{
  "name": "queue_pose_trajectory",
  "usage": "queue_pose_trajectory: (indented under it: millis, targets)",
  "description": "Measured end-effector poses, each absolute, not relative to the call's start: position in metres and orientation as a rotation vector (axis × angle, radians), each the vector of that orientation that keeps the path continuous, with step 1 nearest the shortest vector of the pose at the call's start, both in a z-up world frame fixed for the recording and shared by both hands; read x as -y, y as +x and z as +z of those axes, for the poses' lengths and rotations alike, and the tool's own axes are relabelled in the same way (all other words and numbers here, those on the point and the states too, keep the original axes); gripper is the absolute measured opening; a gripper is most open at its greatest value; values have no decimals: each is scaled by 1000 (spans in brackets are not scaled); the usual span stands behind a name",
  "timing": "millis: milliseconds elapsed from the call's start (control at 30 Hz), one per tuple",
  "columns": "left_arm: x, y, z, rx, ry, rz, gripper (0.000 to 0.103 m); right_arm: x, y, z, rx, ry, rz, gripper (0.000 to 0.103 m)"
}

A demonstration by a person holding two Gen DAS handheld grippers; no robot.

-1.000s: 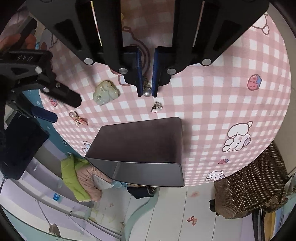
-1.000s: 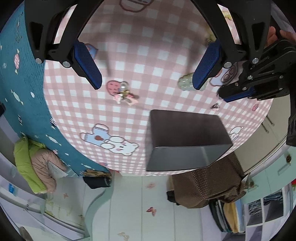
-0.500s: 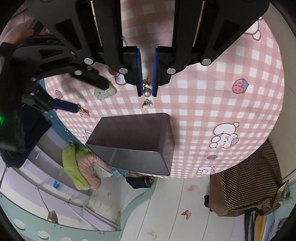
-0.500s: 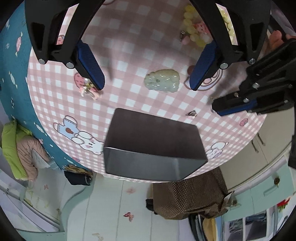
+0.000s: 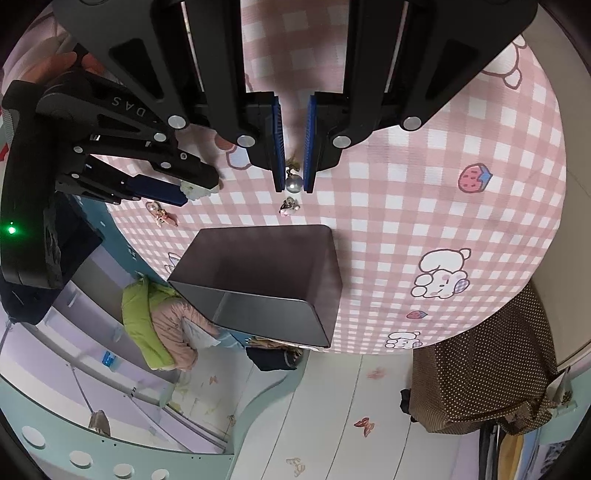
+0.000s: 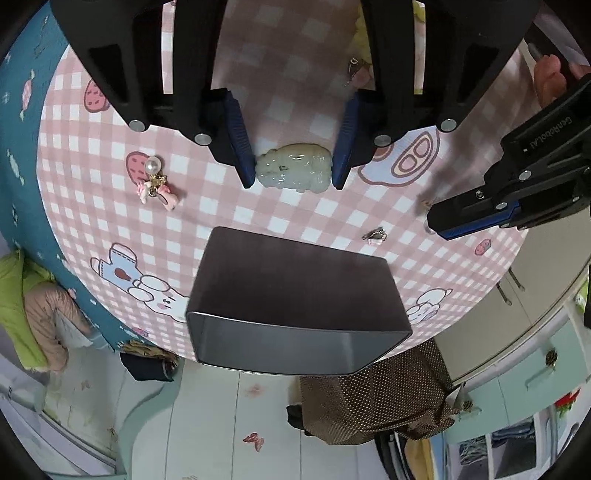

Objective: Organize jewelry
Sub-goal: 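Carry the jade pendant and pearl earring over the grey box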

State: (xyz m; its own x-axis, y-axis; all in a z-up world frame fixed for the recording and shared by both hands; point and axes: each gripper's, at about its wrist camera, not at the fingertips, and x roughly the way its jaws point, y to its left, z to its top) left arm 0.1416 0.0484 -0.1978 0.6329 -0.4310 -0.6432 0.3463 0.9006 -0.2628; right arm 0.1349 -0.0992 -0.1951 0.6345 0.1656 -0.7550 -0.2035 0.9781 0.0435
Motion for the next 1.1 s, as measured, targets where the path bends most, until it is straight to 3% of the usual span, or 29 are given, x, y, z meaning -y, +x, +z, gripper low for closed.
queue_pose_trajectory:
  millis: [1100]
  targets:
    - [-16,152,-136,-639,-78,-416,10,134,138,-134,-673,44,152,41]
